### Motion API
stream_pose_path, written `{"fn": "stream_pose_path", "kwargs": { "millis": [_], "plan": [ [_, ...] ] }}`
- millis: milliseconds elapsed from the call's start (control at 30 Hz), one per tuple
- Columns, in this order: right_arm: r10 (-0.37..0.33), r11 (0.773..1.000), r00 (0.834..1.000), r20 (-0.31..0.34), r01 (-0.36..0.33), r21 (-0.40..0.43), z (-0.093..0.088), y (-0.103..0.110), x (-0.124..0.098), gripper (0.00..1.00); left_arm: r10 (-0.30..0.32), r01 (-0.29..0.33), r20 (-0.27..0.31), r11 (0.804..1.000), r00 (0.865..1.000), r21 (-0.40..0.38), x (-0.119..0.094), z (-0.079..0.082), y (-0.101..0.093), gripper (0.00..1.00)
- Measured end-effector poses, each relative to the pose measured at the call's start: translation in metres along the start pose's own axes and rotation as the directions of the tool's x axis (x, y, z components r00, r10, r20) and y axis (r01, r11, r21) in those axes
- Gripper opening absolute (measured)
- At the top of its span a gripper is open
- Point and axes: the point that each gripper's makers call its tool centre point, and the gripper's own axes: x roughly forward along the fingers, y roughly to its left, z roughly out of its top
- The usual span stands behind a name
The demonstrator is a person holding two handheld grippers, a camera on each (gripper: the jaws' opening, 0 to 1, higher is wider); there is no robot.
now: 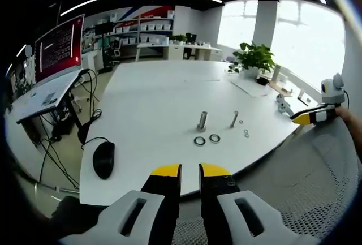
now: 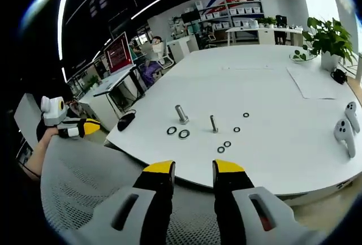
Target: Place the washer onto the threaded stud by aligning its center hole with the stud, sliding it down to the base, and recovering from edge contact or off-axis alignment until the washer reaches the visible bottom stop.
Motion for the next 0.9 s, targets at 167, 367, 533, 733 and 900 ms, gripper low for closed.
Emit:
{"fn": "stream_pose_path", "kwargs": {
  "millis": [167, 367, 533, 733, 900],
  "plan": [
    [0.002, 1.000, 1.000, 0.002, -0.002, 0.001, 0.0004, 0.0000, 0.0002, 0.29, -0.003, 0.003, -0.009, 1.000, 1.000, 0.006, 0.0004, -0.0009, -0.0008, 0.09],
    [0.005, 1.000, 1.000, 0.000, -0.005, -0.001, -0.0002, 0.0006, 0.0000, 0.29, 0.000, 0.000, -0.002, 1.000, 1.000, 0.001, 0.0000, -0.0001, -0.0001, 0.09],
    [0.007, 1.000, 1.000, -0.008, -0.007, -0.005, -0.0011, 0.0014, 0.0003, 0.29, 0.002, -0.002, 0.000, 1.000, 1.000, -0.002, -0.0001, 0.0002, 0.0005, 0.09],
    [0.005, 1.000, 1.000, -0.002, -0.005, -0.001, -0.0014, 0.0022, -0.0006, 0.29, 0.002, -0.002, 0.005, 1.000, 1.000, -0.002, -0.0007, 0.0001, 0.0006, 0.09],
    [0.004, 1.000, 1.000, -0.004, -0.004, 0.001, -0.0016, 0.0016, -0.0006, 0.29, 0.001, -0.001, 0.004, 1.000, 1.000, -0.002, -0.0006, 0.0000, -0.0002, 0.09]
  ]
}}
